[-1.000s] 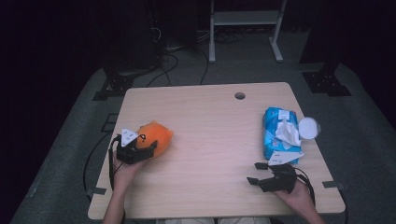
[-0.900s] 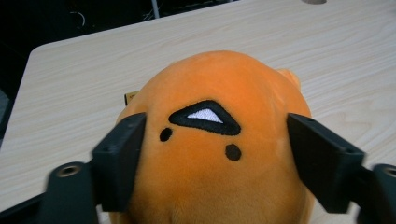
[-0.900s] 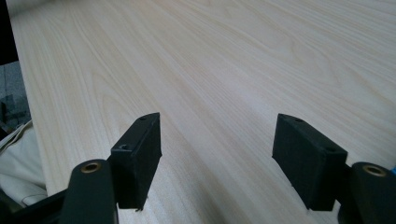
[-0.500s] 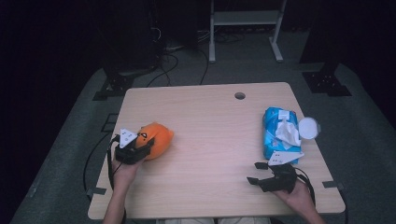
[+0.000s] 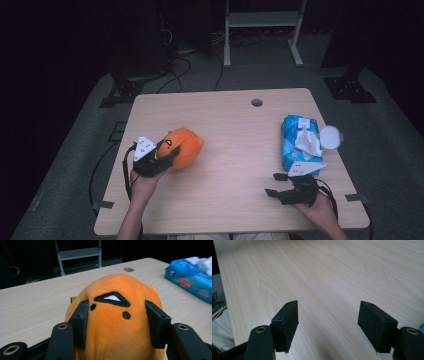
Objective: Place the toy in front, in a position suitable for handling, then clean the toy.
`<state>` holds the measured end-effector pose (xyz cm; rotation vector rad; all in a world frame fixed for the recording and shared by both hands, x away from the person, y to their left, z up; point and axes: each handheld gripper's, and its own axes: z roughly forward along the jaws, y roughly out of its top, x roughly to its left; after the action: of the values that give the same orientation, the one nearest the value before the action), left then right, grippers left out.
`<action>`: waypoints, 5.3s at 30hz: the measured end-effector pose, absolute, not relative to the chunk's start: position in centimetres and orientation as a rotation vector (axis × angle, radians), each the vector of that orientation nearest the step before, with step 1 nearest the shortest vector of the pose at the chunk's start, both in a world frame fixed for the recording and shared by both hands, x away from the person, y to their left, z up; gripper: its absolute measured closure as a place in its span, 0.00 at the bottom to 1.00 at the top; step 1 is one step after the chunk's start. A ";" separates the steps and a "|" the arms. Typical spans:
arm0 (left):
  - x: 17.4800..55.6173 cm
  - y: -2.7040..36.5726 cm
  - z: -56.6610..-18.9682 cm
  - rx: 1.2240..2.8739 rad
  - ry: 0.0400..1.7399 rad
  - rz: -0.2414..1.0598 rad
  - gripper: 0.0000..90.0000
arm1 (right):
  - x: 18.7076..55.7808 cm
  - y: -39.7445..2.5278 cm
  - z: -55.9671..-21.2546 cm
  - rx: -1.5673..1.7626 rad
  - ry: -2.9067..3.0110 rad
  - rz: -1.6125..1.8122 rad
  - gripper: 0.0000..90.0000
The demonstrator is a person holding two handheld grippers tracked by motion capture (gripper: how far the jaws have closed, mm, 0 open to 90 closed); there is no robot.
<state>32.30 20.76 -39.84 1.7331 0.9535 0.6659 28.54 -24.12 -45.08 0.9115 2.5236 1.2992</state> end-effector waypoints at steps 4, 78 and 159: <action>31.9 19.2 -39.6 1.754 0.901 0.647 0.51 | 28.6 -24.1 -45.1 0.911 2.526 1.295 0.35; 29.5 10.8 -42.5 1.876 0.651 0.462 0.12 | 29.4 -27.8 -40.5 0.920 2.233 1.376 0.34; 30.0 11.6 -44.0 1.936 0.597 0.344 0.35 | 27.0 -19.0 -37.7 0.702 2.543 1.510 0.95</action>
<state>29.96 11.59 -44.02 1.9359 0.5968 0.3444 27.01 -19.03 -37.66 0.7018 2.5431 1.5096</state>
